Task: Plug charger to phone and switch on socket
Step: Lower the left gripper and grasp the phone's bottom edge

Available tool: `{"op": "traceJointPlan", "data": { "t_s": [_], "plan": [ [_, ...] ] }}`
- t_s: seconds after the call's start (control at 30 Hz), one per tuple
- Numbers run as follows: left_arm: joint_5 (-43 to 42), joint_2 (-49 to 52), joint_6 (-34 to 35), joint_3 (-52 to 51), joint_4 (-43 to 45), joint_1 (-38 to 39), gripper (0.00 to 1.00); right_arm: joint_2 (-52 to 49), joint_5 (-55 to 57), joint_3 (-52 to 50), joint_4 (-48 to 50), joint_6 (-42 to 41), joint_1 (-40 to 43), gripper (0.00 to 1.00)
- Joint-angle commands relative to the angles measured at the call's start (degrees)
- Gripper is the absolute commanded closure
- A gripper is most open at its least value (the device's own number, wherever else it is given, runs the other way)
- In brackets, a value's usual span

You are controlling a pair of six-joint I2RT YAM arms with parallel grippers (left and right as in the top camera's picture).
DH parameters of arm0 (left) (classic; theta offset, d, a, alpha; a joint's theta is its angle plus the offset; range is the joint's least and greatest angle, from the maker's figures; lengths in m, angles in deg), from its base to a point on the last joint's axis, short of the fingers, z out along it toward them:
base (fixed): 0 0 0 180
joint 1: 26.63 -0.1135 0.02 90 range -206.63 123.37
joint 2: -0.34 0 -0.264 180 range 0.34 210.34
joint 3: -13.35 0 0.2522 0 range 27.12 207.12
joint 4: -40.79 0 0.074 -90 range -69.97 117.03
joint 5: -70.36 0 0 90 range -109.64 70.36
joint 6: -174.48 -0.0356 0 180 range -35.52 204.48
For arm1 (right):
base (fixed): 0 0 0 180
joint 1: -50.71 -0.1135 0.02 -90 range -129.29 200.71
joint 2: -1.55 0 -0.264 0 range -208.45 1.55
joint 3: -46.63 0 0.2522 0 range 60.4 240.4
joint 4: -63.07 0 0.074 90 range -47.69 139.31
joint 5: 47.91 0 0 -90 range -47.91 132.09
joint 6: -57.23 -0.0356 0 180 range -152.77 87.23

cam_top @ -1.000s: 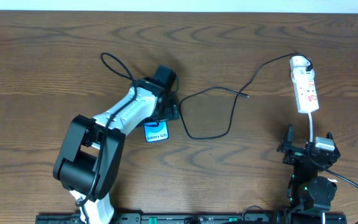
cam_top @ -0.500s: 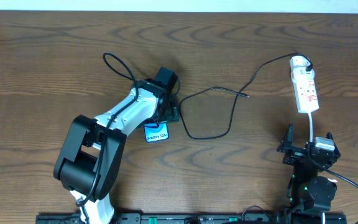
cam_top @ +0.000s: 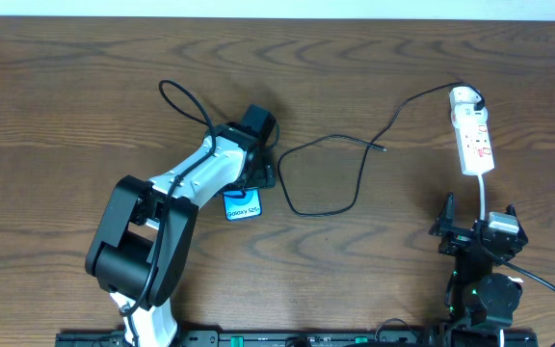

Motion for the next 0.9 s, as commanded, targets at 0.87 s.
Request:
{"op": "traceJointPlan", "data": {
  "t_s": [0.87],
  "plan": [
    [0.87,1.16,-0.37,-0.87,-0.22,-0.13,0.12,0.37,0.07,-0.04,-0.17,0.83,0.42,0.01]
  ]
}}
